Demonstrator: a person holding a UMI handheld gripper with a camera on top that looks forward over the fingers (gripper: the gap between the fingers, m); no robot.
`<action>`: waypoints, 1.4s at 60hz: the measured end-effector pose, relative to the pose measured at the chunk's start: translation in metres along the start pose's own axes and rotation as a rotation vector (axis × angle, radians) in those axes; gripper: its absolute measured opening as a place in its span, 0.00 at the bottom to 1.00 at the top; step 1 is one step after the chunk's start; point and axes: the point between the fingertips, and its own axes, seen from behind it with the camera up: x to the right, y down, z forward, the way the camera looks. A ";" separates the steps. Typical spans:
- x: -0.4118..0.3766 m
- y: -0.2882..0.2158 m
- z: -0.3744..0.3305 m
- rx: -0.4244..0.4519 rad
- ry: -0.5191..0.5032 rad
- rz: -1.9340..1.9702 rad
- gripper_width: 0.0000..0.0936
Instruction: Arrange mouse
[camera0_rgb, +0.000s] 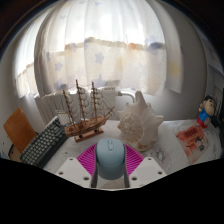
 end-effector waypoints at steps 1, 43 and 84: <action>0.006 -0.009 -0.006 0.012 0.001 0.004 0.39; 0.444 0.026 0.068 -0.022 0.295 0.077 0.39; 0.383 0.011 -0.164 -0.165 0.267 0.089 0.91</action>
